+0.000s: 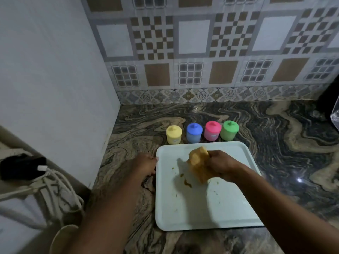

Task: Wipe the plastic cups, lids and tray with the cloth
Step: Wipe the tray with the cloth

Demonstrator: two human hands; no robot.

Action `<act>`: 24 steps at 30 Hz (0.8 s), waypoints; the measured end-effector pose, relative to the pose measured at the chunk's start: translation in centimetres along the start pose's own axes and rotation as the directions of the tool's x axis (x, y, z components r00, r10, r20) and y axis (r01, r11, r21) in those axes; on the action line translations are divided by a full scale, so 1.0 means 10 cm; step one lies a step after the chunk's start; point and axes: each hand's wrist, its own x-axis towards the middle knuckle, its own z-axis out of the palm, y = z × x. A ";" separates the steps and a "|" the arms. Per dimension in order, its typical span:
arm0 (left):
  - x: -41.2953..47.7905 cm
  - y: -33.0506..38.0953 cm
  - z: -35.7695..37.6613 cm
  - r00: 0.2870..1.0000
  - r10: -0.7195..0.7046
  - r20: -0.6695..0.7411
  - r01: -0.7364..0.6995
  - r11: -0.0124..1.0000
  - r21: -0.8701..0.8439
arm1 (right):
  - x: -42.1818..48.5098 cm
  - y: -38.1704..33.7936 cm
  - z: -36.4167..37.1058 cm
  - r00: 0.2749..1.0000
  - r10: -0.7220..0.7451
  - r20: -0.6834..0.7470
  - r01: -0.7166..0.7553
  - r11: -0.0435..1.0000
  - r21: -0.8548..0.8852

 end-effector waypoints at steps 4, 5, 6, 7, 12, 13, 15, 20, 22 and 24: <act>0.02 0.03 -0.04 0.995 -0.087 0.046 0.092 0.991 -0.101 | 0.32 -0.41 0.34 0.952 -0.303 0.034 0.285 0.845 -0.453; 0.03 0.04 -0.04 0.995 -0.092 0.047 0.096 0.990 -0.101 | 0.46 -0.44 0.45 0.925 -0.376 0.045 0.334 0.754 -0.566; 0.05 0.07 -0.05 0.995 -0.094 0.043 0.098 0.991 -0.095 | 0.55 -0.44 0.56 0.902 -0.427 0.059 0.353 0.655 -0.669; 0.07 0.05 -0.05 0.994 -0.100 0.037 0.103 0.991 -0.082 | 0.65 -0.39 0.68 0.886 -0.456 0.085 0.361 0.564 -0.743; 0.14 0.04 -0.04 0.986 -0.142 0.091 0.150 0.986 -0.080 | 0.72 0.12 1.08 0.846 -0.500 0.184 0.344 0.249 -0.905; 0.14 0.02 -0.04 0.984 -0.148 0.096 0.156 0.984 -0.084 | 0.72 0.20 1.12 0.833 -0.531 0.159 0.334 0.252 -0.908; 0.15 0.03 -0.03 0.984 -0.148 0.098 0.156 0.984 -0.082 | 0.70 0.24 1.14 0.820 -0.558 0.130 0.321 0.260 -0.911; 0.16 0.02 0.00 0.981 -0.176 0.088 0.184 0.978 -0.095 | 0.55 0.35 1.19 0.814 -0.556 0.167 0.312 0.175 -0.934; 0.15 0.03 0.02 0.978 -0.190 0.086 0.200 0.972 -0.122 | 0.46 0.42 1.21 0.816 -0.547 0.188 0.324 0.163 -0.932; 0.12 0.05 0.05 0.977 -0.195 0.087 0.204 0.973 -0.105 | 0.40 0.46 1.20 0.825 -0.532 0.193 0.331 0.176 -0.927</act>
